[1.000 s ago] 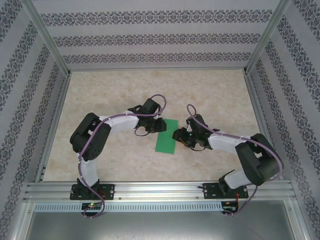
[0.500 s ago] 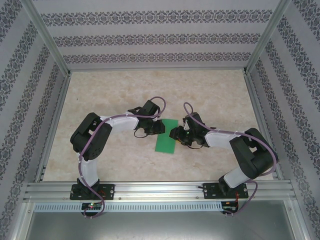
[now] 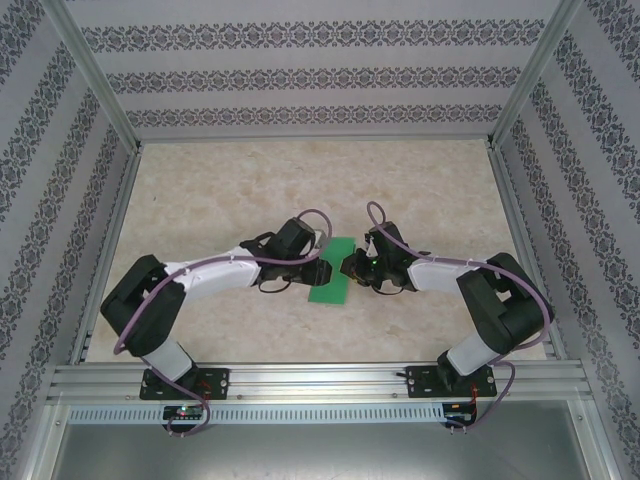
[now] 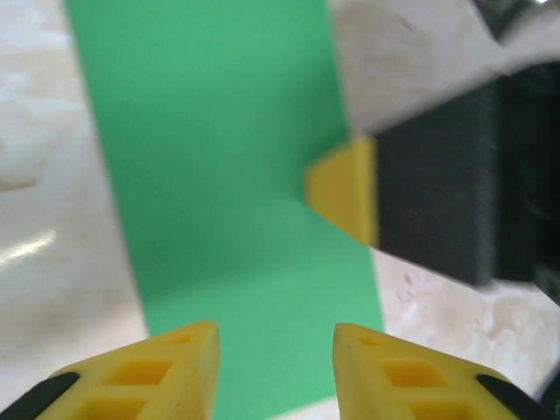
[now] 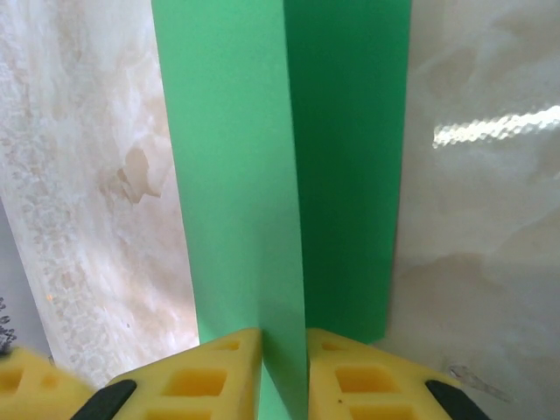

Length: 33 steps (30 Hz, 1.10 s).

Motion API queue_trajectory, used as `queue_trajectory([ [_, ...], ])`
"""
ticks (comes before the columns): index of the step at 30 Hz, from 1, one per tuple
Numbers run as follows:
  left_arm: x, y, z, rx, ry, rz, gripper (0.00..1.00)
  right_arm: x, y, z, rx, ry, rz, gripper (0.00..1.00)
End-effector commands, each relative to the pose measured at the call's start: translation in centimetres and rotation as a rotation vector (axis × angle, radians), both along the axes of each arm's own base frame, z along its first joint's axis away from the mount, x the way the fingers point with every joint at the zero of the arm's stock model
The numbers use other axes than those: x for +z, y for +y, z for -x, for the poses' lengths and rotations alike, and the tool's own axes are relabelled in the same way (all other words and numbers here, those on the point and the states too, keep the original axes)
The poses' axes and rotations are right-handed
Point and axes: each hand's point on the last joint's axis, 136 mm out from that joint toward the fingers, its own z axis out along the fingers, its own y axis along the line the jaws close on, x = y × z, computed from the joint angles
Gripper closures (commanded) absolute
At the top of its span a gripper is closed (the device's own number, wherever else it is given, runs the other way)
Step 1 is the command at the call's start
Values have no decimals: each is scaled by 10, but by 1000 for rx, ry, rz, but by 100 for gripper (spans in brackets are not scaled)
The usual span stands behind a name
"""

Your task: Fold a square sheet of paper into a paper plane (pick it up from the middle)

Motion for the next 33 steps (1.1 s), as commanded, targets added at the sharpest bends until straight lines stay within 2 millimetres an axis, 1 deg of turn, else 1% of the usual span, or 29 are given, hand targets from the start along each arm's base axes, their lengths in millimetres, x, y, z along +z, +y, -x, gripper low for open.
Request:
queue_trajectory([
  [1, -6, -5, 20, -167, -141, -106, 49, 8, 3, -6, 1, 5, -14, 83],
  [3, -8, -14, 36, -262, -184, -161, 45, 7, 3, -6, 4, 14, -12, 85],
  [6, -16, -26, 56, -382, -242, -254, 44, 7, 4, -6, 10, 22, -22, 87],
  [8, -20, -32, 64, -439, -284, -316, 43, 7, 5, -5, 15, 25, -27, 87],
  [10, -25, -34, 68, -471, -319, -372, 41, 7, 5, -5, 18, 32, -32, 88],
  [14, -28, -35, 63, -469, -383, -465, 38, 7, 5, -3, 22, 37, -35, 87],
  [18, -32, -32, 54, -453, -438, -559, 36, 7, 5, -3, 25, 37, -35, 87],
  [23, -26, -27, 43, -417, -504, -615, 36, 7, 4, -3, 28, 38, -33, 87],
  [26, -22, -23, 39, -401, -529, -629, 41, 7, 4, -2, 32, 40, -32, 87],
  [28, -16, -23, 39, -390, -540, -618, 48, 8, 4, -2, 34, 39, -30, 86],
  [31, -7, -21, 37, -361, -548, -611, 63, 7, 3, -1, 39, 41, -26, 85],
  [33, 0, -22, 36, -349, -555, -592, 70, 6, 1, -1, 38, 40, -18, 84],
])
